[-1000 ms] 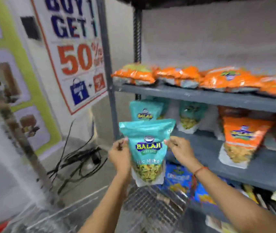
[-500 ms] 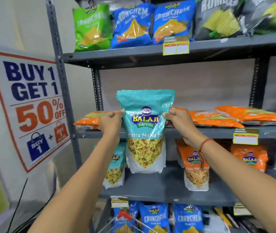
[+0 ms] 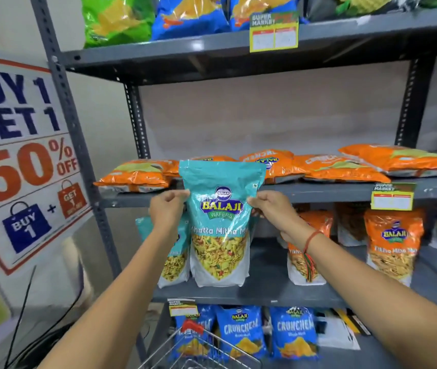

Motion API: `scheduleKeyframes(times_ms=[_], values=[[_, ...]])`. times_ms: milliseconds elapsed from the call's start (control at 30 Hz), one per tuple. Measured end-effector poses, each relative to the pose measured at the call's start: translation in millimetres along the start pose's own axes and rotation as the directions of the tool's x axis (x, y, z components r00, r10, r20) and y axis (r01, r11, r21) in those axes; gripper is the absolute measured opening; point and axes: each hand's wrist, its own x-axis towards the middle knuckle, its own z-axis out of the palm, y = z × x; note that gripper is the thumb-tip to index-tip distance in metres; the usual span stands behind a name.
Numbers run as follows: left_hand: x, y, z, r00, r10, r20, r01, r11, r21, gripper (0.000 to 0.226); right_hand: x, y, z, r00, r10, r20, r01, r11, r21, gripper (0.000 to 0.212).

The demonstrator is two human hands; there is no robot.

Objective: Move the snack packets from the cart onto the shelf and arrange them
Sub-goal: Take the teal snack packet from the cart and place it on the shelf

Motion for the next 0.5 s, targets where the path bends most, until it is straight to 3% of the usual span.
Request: scheduleKeyframes(times_ms=[233,500], values=[[13,-97,15,0.995,-0.101,0.028,0.096,0.987,0.129,0.004,14,96,23,0.991,0.123,0.057,-0.116,0.987,-0.111,0.030],[45,-177,64,0.983,-0.178,0.033,0.171,0.972,0.161,0.007,53,178,27,0.977,0.212,0.021,-0.204,0.957,-0.207,0.031]])
